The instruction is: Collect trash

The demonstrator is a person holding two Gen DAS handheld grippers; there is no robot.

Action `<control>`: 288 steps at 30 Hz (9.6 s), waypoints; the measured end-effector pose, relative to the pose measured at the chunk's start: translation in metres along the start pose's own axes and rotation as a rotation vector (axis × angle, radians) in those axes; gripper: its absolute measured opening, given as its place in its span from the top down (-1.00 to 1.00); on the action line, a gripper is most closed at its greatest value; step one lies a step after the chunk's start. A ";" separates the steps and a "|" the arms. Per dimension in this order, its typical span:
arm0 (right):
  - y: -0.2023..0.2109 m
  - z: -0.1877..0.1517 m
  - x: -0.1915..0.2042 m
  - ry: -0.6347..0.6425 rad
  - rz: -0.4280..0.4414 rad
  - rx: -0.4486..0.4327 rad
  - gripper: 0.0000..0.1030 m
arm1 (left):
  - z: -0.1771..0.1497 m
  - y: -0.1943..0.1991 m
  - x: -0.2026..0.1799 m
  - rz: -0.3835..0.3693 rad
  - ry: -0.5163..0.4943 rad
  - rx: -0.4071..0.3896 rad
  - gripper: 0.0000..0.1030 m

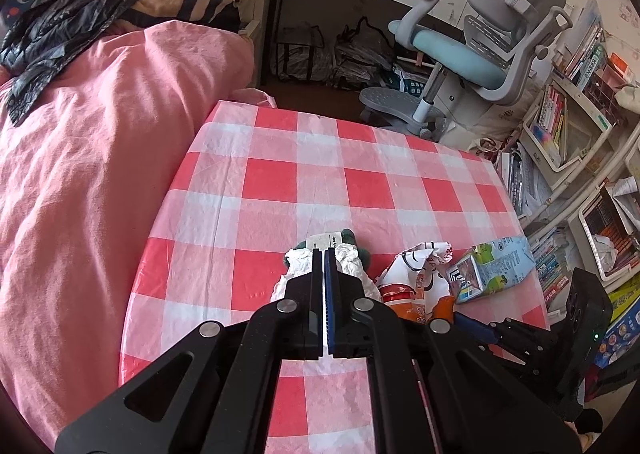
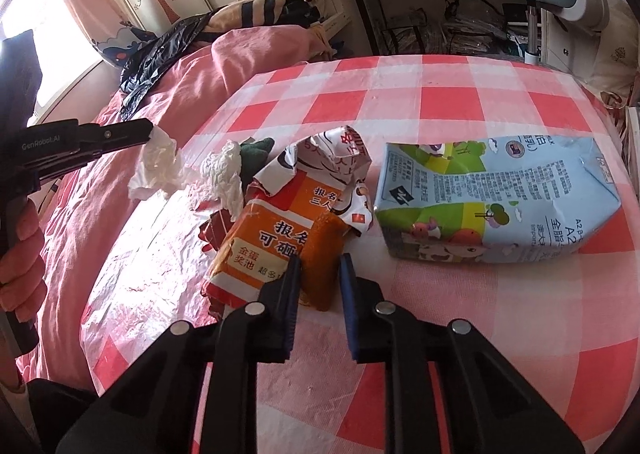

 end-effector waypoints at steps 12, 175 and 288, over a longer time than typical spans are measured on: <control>0.042 -0.032 0.009 0.034 0.021 0.017 0.62 | -0.018 0.011 0.004 0.029 0.007 -0.003 0.89; 0.135 -0.154 0.005 0.199 -0.300 -0.271 -0.85 | -0.089 0.085 -0.084 0.315 -0.117 -0.146 -0.86; 0.122 -0.159 0.015 0.235 -0.280 -0.240 -0.85 | -0.091 0.083 -0.089 0.285 -0.107 -0.145 -0.86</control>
Point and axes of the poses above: each gripper's, at about its wrist camera, not at the fingertips, and y roughly against the way its jaws point, x to its left, z to its top, the point moved 6 cm from there along -y, roughly the way its jaws point, and after that the axes turned 12 degrees about -y, right-handed, at the moved point
